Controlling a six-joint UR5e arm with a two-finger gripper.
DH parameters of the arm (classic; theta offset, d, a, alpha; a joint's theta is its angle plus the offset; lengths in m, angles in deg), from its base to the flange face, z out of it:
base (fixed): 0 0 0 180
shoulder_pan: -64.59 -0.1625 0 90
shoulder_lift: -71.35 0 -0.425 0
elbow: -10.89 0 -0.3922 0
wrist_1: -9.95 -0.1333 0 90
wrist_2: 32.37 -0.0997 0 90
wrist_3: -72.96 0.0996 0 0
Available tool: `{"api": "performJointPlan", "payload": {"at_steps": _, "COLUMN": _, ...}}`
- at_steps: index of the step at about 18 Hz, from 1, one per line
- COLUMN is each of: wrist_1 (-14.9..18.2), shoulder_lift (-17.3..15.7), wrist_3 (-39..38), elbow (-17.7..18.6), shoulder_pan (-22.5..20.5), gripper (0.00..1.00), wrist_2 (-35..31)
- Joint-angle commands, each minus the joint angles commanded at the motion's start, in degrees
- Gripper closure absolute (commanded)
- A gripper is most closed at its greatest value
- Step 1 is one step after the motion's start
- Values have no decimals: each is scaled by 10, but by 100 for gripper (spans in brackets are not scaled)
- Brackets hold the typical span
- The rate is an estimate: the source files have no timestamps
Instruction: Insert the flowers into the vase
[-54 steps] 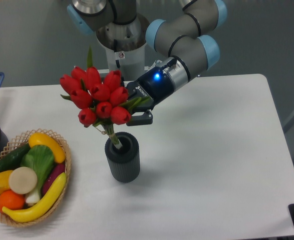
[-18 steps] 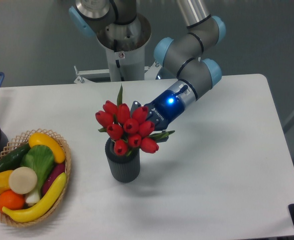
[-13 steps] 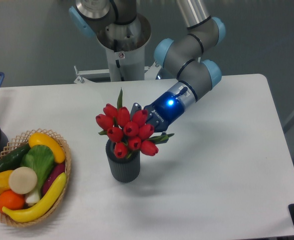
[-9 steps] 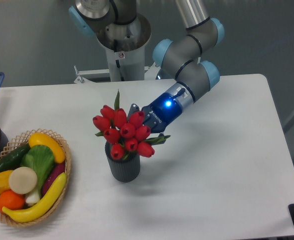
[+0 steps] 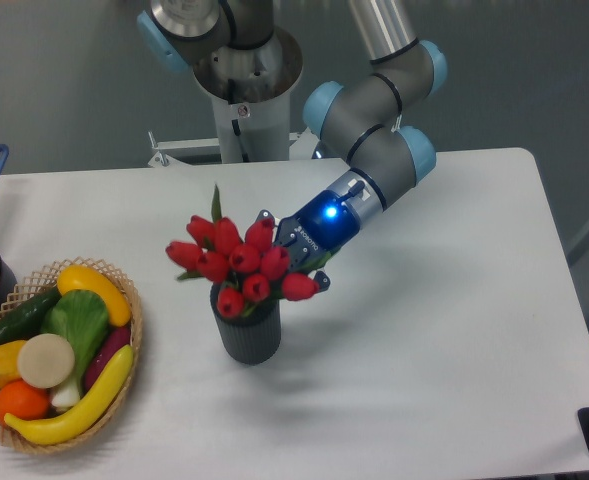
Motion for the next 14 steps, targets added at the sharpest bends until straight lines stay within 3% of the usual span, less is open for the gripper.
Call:
{"api": "performJointPlan", "payload": {"at_steps": 2, "wrist_1": -1, "shoulder_lift": -1, "wrist_3": 1, "elbow": -1, "shoulder_pan": 0, "gripper": 8, "wrist_2": -14}}
{"api": "performJointPlan", "payload": {"at_steps": 5, "wrist_1": -1, "shoulder_lift": -5, "wrist_3": 2, "elbow": -2, "shoulder_pan": 0, "gripper": 1, "wrist_2": -30}}
{"api": "performJointPlan", "payload": {"at_steps": 14, "wrist_1": 0, "shoulder_lift": -49, "wrist_3": 3, "elbow": -4, "shoulder_pan": -4, "gripper": 0, "wrist_2": -134}}
